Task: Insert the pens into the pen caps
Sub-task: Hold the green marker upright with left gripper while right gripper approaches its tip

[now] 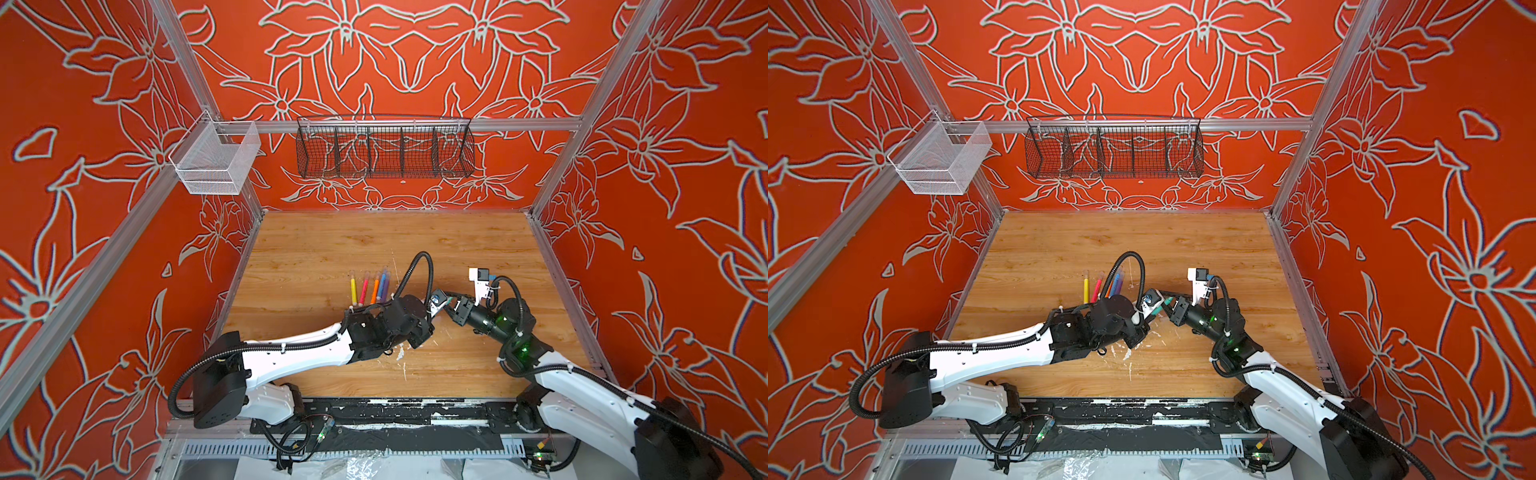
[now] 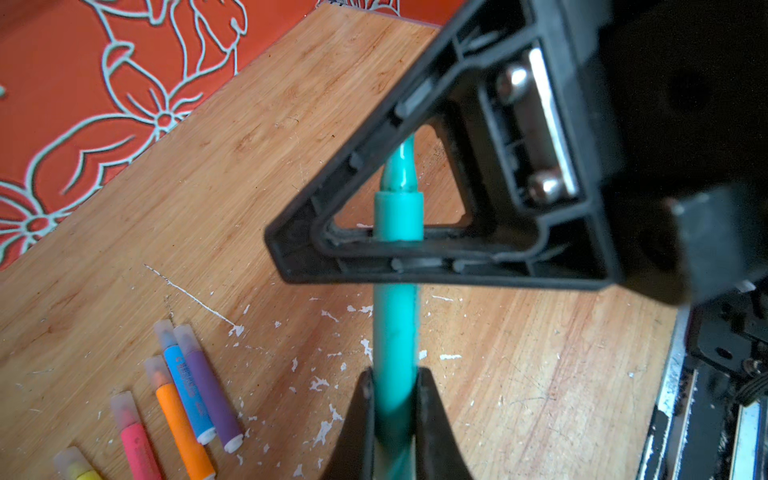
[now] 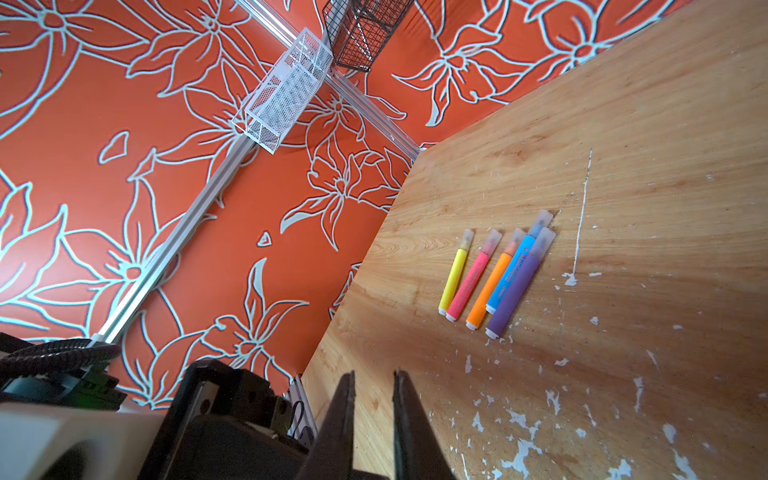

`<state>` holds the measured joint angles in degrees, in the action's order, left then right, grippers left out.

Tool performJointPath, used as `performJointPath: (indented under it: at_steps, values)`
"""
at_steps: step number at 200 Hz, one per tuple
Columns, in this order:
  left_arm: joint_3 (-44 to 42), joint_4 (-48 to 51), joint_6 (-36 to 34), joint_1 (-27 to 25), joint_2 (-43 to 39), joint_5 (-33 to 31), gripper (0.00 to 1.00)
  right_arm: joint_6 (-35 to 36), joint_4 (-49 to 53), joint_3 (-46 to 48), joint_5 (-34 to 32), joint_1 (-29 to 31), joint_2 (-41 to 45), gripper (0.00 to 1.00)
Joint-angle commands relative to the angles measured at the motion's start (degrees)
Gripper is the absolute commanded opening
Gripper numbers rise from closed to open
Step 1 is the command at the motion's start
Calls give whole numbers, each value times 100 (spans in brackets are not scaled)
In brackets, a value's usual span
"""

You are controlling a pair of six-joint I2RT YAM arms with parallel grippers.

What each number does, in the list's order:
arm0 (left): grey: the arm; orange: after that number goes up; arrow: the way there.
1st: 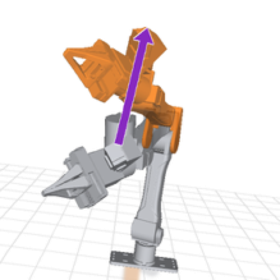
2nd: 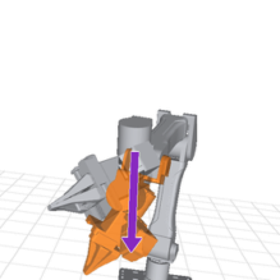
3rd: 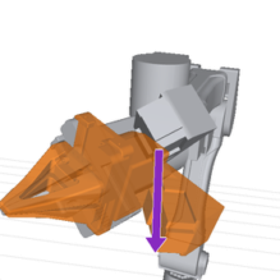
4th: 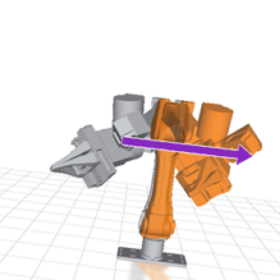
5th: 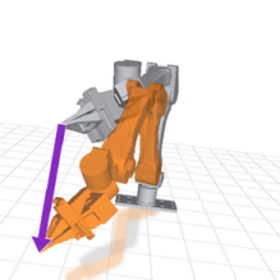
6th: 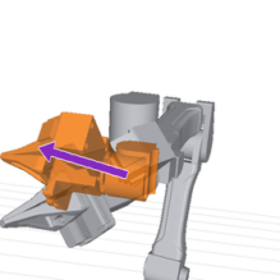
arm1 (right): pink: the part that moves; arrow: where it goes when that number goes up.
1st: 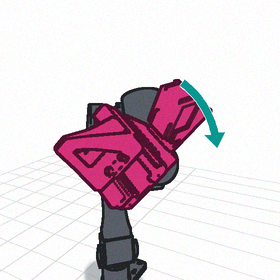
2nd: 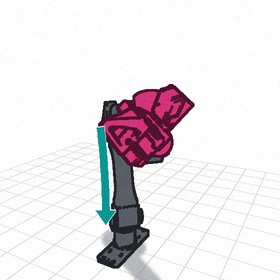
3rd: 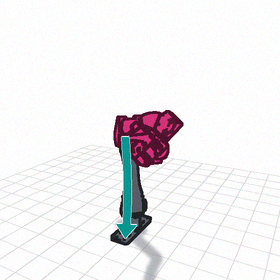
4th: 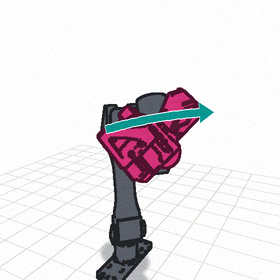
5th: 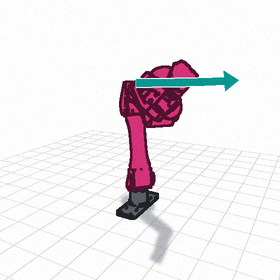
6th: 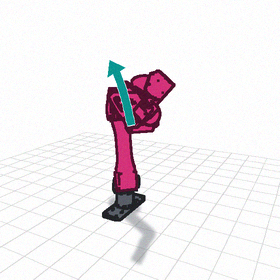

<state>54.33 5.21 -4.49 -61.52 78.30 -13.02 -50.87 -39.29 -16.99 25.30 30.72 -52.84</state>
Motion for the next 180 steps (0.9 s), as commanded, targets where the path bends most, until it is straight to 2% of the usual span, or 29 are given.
performJointPath:
  at_steps: [1, 17, 44, 86, 99, 122, 126, 135, 148, 162, 180]
  values:
    - [131, -132, -87, -36, 62, -108, 16, -54, -223, -203, 177, 30, -79, 0]
    - [129, -135, -87, -36, 66, -155, 22, -107, -393, -199, 220, 120, -153, 0]
    - [131, -156, -87, -36, 102, -193, 27, -24, -518, -232, 214, 357, -233, 0]
    - [135, -160, -105, -36, 133, -253, 26, 16, -536, -234, 178, 496, -136, 0]
    - [140, -156, -113, -36, 143, -247, 21, 38, -478, -225, 145, 496, -64, 0]
    - [131, -177, -88, -36, 128, -244, 0, 96, -334, -217, 14, 502, 9, 0]
    - [124, -191, -74, -36, 115, -281, 0, 110, -297, -217, -23, 501, 15, 6]
    - [93, -236, -37, -36, 80, -372, 0, 178, -151, -207, -179, 500, 60, 26]
    - [-9, -365, 12, -14, -23, -540, 0, 233, 283, -197, -604, 494, 143, 45]
    - [-117, -427, 203, 162, -177, -593, 0, 365, 1198, -328, -1192, 488, 302, 54]
    - [-299, -399, 678, 765, -514, -146, 0, 429, 2903, -749, -2288, 489, 399, 57]
